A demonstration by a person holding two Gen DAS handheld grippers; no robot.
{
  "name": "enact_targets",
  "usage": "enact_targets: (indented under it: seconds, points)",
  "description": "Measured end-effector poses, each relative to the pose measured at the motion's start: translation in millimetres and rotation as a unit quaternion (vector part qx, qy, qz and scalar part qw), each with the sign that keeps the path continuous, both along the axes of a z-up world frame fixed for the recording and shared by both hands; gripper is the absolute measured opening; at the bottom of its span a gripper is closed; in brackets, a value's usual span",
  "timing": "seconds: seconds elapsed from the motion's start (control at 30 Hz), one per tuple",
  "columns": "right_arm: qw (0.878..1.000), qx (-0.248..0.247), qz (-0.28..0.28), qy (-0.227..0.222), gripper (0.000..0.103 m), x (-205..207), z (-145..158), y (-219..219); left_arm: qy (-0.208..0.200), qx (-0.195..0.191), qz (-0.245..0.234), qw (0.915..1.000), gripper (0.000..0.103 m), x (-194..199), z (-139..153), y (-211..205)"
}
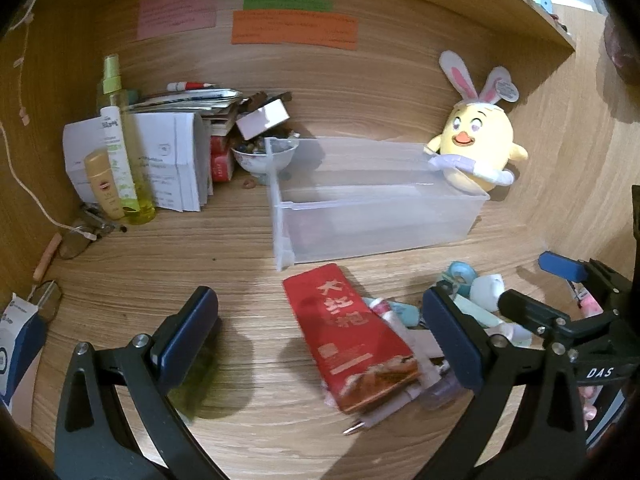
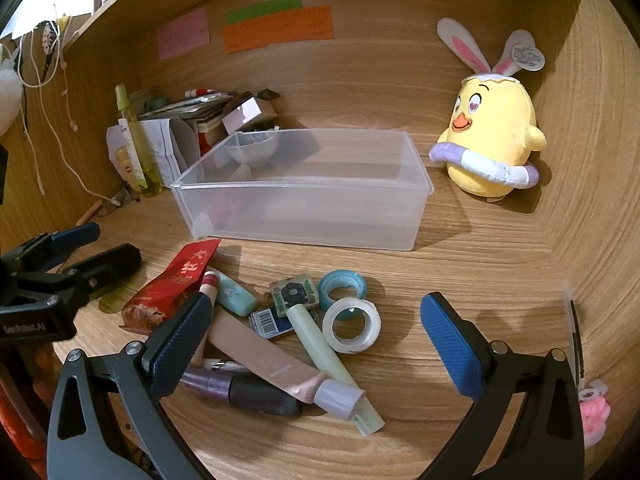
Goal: Organize objects
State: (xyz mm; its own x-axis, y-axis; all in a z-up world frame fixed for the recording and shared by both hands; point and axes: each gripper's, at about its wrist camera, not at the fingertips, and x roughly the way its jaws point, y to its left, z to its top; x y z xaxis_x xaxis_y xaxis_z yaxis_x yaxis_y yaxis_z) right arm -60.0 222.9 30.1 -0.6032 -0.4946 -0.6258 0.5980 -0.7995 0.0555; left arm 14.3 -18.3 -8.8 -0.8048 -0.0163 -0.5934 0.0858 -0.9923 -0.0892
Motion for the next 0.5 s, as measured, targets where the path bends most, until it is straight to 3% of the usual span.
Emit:
enact_targets:
  seconds: [0.23, 0.5]
  points:
    - [1.0, 0.006, -0.021, -0.011, 0.103, -12, -7, 6, -0.02, -0.001, 0.034, 0.9992, 0.103, 2, -11, -37]
    - [0.998, 0.011, -0.048, -0.048, 0.103, -34, -24, 18, -0.06, 0.03, 0.064, 0.9957, 0.103, 2, -37, -77]
